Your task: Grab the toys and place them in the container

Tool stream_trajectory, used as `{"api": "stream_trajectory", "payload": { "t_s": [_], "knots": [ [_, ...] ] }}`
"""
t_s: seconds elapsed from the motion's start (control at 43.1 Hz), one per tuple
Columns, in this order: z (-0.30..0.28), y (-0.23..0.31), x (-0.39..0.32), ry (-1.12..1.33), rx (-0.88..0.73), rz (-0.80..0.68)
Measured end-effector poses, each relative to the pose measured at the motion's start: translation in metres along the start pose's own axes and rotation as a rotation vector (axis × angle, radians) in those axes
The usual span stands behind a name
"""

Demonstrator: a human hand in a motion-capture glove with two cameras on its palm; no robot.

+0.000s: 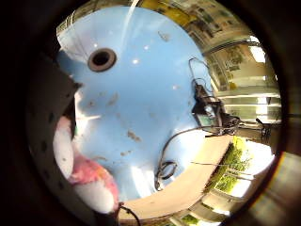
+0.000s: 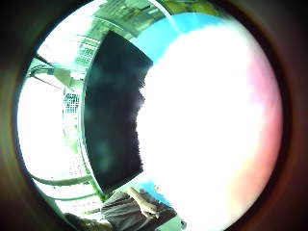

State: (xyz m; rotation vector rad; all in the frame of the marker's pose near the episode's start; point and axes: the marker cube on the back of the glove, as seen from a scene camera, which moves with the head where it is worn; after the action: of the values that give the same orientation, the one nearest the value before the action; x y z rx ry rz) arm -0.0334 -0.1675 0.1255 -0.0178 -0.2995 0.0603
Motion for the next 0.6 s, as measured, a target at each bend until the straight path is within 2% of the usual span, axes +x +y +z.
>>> {"api": "stream_trajectory", "payload": {
  "t_s": [0.186,0.302,0.418,0.604],
  "knots": [
    [-0.103,0.005,-0.033,0.089,0.130,-0.069],
    [-0.142,0.006,-0.066,0.073,0.181,-0.077],
    [-0.156,0.004,-0.111,0.075,0.199,-0.139],
    [-0.141,-0.002,-0.189,0.084,0.170,-0.276]
  ]
}}
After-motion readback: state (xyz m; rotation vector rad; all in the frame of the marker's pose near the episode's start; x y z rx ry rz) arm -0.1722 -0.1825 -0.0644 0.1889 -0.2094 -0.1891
